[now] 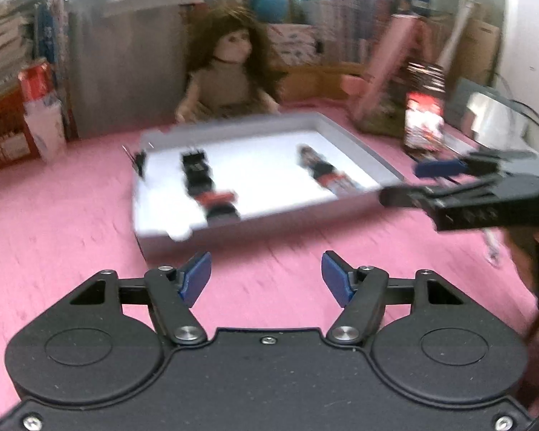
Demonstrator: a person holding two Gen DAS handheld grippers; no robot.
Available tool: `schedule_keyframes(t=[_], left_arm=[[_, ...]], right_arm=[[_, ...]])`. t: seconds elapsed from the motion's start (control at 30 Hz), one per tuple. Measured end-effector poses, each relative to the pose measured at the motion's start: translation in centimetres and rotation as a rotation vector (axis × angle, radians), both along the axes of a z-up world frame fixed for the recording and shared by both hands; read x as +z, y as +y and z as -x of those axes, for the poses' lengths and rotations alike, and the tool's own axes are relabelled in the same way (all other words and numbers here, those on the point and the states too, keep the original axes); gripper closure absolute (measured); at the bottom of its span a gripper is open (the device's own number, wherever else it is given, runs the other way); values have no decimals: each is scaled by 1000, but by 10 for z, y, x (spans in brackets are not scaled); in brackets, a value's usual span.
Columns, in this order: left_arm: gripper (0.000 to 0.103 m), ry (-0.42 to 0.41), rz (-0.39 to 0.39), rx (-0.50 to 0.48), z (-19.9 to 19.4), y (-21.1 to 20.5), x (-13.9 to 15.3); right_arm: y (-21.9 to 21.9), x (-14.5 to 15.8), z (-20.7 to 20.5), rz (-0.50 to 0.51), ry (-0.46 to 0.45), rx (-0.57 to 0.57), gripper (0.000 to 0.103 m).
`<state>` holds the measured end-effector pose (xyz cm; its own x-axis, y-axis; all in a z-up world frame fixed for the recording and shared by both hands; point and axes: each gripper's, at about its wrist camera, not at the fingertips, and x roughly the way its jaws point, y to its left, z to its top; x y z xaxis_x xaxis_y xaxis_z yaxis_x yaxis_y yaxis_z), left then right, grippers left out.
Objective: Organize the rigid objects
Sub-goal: 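Withdraw both tools to the clear dome and another walnut on the cloth, then grasp the clear plastic dome with the left tool while the right tool grasps a walnut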
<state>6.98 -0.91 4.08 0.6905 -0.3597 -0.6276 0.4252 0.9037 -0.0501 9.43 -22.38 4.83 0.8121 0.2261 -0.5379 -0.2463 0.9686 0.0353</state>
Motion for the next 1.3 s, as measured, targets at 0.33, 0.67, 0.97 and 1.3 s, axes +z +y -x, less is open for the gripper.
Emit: schedule_keyframes(t=[0.33, 0.67, 0.97, 1.3], left_arm=[[37, -10, -56, -181, 64, -27, -18], [77, 33, -55, -126, 52, -30, -32], [77, 4, -32, 31, 38, 6, -18], [77, 4, -23, 72, 29, 11, -19]], right_arm=[[5, -10, 38, 52, -13, 69, 16], [10, -16, 52, 25, 8, 127, 16], [41, -34, 66, 23, 38, 254, 17], [73, -40, 75, 81, 45, 280, 76]])
